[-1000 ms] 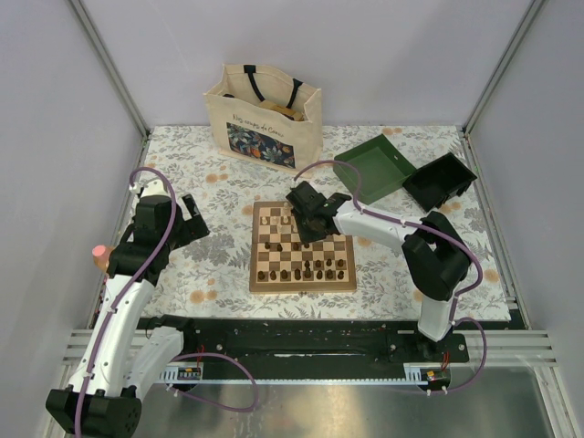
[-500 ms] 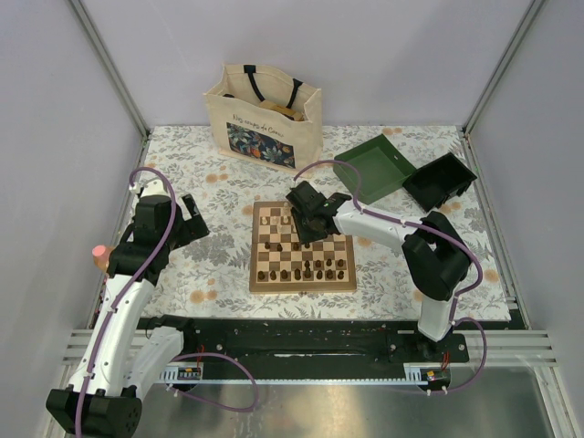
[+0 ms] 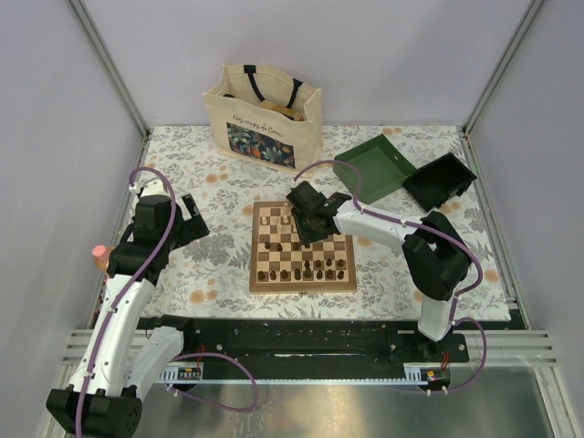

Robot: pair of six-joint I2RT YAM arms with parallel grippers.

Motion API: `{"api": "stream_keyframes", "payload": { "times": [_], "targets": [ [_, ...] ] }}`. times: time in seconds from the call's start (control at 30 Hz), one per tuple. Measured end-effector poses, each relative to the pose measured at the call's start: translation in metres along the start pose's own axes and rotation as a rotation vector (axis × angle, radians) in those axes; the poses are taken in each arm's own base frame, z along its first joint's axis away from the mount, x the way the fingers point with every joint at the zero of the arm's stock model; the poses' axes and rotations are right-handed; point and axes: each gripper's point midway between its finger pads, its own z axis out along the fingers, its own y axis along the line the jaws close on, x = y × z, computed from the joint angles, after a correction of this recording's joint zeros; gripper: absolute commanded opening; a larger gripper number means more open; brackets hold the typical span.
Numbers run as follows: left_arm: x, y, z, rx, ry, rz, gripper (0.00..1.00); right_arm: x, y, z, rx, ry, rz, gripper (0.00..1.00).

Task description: Set up the chess pieces on the board

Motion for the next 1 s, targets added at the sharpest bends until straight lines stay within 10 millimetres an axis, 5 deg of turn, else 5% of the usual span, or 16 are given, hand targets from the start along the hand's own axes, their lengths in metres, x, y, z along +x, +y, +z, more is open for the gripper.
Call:
{"api": "stream_keyframes", "payload": {
  "times": [0.73, 1.0],
  "targets": [
    [0.0, 0.0, 0.001, -0.001, 0.004, 0.0, 0.99, 0.001, -0.001, -0.002, 0.0, 0.007, -0.002, 0.22],
    [0.001, 0.0, 0.001, 0.001, 0.005, -0.001, 0.99, -0.015, 0.006, -0.035, -0.048, -0.067, 0.011, 0.22]
  ]
}}
